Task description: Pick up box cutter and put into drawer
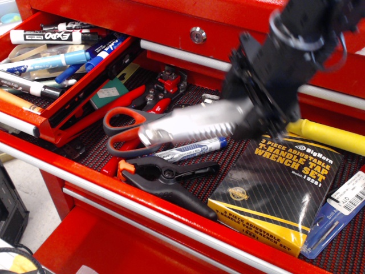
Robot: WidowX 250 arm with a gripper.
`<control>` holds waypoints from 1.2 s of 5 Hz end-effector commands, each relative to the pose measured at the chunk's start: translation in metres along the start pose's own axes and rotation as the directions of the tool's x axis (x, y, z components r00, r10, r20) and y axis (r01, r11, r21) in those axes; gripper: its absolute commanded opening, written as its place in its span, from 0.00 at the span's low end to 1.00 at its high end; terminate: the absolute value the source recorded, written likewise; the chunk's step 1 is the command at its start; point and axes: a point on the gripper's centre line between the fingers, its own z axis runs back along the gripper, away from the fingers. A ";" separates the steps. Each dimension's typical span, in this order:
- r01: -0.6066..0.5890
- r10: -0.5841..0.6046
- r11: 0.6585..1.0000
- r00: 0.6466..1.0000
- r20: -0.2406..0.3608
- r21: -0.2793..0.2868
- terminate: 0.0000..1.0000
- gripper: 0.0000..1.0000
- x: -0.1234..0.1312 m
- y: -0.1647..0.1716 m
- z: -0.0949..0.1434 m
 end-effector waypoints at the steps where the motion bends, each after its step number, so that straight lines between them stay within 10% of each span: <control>1: 0.054 -0.051 0.993 0.998 -0.024 0.103 0.00 0.00 -0.052 0.081 0.033; 3: -0.085 0.077 0.991 0.994 0.081 0.105 0.00 0.00 -0.099 0.148 0.001; 6: -0.140 0.128 0.985 0.985 0.119 0.099 0.00 0.00 -0.135 0.158 -0.029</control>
